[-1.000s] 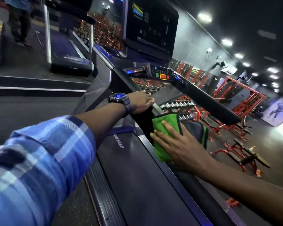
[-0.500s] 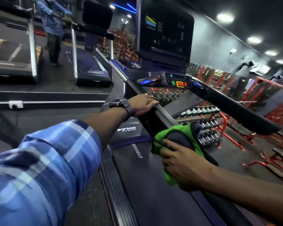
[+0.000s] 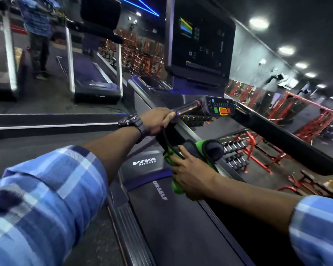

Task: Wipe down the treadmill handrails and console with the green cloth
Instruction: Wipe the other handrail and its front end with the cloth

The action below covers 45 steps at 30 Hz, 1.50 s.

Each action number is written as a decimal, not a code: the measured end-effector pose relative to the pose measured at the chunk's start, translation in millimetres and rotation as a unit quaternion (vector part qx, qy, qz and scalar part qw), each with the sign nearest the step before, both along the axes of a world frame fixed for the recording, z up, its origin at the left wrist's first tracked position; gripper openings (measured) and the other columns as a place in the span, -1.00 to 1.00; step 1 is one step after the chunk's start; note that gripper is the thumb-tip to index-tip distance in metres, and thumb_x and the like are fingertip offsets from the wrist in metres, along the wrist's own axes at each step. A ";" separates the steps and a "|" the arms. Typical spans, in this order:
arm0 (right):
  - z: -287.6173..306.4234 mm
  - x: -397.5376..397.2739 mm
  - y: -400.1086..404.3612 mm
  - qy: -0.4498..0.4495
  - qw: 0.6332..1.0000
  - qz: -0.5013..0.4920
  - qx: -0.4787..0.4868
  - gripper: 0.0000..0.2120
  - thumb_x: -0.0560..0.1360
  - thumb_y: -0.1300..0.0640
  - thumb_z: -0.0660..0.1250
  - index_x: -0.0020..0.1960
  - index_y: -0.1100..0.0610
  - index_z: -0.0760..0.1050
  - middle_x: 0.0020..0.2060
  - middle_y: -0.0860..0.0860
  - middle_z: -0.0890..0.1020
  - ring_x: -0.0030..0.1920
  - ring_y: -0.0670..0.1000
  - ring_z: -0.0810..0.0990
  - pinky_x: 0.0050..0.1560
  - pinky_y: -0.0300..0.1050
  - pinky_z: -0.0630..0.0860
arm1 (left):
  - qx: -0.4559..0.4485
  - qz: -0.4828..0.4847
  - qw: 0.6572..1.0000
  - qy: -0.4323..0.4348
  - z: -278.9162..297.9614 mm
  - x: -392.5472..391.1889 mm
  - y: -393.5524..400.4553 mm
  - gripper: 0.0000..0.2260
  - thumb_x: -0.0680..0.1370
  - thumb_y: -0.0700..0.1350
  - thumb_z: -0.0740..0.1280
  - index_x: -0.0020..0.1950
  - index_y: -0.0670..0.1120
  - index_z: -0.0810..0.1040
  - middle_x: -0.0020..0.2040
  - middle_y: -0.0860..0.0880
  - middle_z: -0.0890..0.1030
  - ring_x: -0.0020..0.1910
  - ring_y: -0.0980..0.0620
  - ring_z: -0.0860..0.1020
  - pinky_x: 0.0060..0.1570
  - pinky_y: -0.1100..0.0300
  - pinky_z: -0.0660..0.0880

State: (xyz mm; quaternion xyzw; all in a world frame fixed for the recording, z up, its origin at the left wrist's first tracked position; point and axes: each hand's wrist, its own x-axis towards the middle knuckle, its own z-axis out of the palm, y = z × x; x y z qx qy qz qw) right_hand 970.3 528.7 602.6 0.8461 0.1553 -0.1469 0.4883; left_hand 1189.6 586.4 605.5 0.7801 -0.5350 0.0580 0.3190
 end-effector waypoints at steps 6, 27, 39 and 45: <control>4.6 123.0 -11.8 -0.158 0.984 0.011 0.085 -0.72 0.33 0.02 0.38 -0.03 0.10 0.69 -0.05 0.11 0.68 0.19 0.25 0.50 0.34 0.41 0.19 | -0.087 0.000 0.996 0.036 -1.2 38.0 -10.7 -0.36 0.59 0.25 -0.15 0.03 -0.09 0.63 0.03 -0.09 0.67 0.05 -0.09 0.59 0.12 0.06 0.44; 23.3 -159.0 -10.1 -0.307 0.907 -0.124 0.259 -0.38 0.18 -0.27 0.41 0.21 -0.14 0.46 0.36 -0.11 0.38 0.33 0.12 0.32 -0.01 0.15 0.43 | 0.057 -0.040 0.991 -0.111 20.8 -160.0 -13.6 -0.19 0.45 0.50 -0.26 -0.13 -0.07 0.55 -0.09 -0.09 0.62 -0.05 -0.11 0.56 0.00 -0.01 0.49; -43.3 -295.4 -4.5 -0.672 0.451 -0.127 0.574 -0.49 0.34 -0.15 0.40 0.23 0.04 0.51 0.30 0.00 0.50 0.30 0.08 0.43 0.34 0.02 0.37 | 0.059 -0.061 0.988 -0.132 5.6 -290.2 -5.5 -0.26 0.57 0.36 -0.19 0.15 -0.09 0.61 0.12 -0.08 0.63 0.14 -0.09 0.55 0.16 -0.02 0.46; -42.2 -264.9 25.3 -0.552 -0.317 -0.107 0.764 -0.80 0.52 -0.11 0.30 -0.03 0.02 0.52 -0.39 -0.08 0.45 -0.57 -0.17 0.42 -0.53 -0.33 0.38 | 0.062 -0.019 0.990 -0.124 -5.4 -301.1 -6.9 -0.25 0.54 0.33 -0.18 0.34 -0.10 0.51 0.38 -0.07 0.51 0.45 -0.04 0.34 0.45 0.08 0.20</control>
